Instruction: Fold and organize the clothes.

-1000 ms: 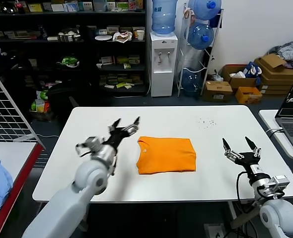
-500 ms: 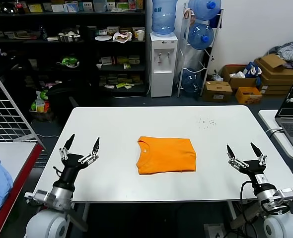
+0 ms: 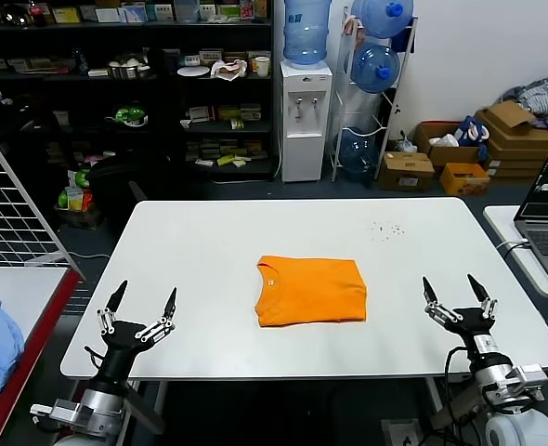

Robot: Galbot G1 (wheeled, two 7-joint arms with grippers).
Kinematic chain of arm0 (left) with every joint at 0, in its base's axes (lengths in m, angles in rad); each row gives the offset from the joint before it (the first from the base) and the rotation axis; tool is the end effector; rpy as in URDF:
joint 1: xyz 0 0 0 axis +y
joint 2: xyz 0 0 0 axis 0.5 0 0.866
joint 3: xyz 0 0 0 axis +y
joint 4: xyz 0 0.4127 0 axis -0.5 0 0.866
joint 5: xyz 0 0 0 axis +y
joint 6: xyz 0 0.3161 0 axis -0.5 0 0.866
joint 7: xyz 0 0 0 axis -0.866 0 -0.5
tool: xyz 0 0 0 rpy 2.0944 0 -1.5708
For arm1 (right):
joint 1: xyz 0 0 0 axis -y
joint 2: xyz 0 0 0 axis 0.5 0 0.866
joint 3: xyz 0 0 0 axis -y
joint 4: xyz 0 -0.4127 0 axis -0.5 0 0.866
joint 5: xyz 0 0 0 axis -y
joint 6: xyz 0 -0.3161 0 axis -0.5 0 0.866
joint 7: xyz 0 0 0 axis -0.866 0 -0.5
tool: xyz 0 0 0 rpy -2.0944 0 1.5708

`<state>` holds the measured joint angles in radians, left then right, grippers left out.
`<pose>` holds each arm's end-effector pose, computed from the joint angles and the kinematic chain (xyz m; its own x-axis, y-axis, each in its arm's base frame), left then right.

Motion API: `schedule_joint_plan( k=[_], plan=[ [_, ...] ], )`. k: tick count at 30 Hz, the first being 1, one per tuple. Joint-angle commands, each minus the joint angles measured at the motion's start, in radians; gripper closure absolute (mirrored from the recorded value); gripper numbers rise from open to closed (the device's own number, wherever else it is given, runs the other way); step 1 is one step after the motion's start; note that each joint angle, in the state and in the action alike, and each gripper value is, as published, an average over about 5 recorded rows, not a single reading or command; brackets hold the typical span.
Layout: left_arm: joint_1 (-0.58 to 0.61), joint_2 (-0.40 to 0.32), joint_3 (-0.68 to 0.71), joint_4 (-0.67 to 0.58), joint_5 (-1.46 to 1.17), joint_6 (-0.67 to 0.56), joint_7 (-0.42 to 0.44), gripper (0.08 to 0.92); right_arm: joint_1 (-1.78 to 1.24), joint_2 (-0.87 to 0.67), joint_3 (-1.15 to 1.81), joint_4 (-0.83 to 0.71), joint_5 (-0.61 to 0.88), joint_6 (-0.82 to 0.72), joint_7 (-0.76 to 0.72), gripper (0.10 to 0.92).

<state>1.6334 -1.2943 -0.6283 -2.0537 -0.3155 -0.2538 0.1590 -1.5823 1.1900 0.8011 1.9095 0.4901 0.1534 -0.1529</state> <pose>0.0948 0.1007 -0.3605 -0.9688 0.1886 -0.1609 0.1912 0.9816 -0.0006 0.1165 -0.1902 -0.3658 -0.9986 -0.0320 -0.0416 -0.0327 0.9993 0.0169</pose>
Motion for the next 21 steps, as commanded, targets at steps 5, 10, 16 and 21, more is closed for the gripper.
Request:
schedule_joint_plan(
  k=[5, 10, 16, 21],
  plan=[
    [0.053, -0.083, -0.038, -0.02, 0.04, -0.016, 0.027, 0.079, -0.006, 0.042, -0.006, -0.012, -0.04, 0.02, -0.005, 0.104],
    [0.06, -0.086, -0.024, -0.014, 0.071, -0.006, 0.02, 0.079, -0.002, 0.04, -0.01, -0.017, -0.047, 0.027, -0.005, 0.104],
    [0.051, -0.079, -0.014, -0.023, 0.084, 0.075, -0.024, 0.079, 0.004, 0.032, -0.008, -0.012, -0.042, 0.028, -0.012, 0.104],
    [0.034, -0.082, -0.005, -0.041, 0.076, 0.138, -0.061, 0.079, 0.003, 0.036, -0.016, -0.006, -0.047, 0.024, -0.014, 0.104]
  ],
)
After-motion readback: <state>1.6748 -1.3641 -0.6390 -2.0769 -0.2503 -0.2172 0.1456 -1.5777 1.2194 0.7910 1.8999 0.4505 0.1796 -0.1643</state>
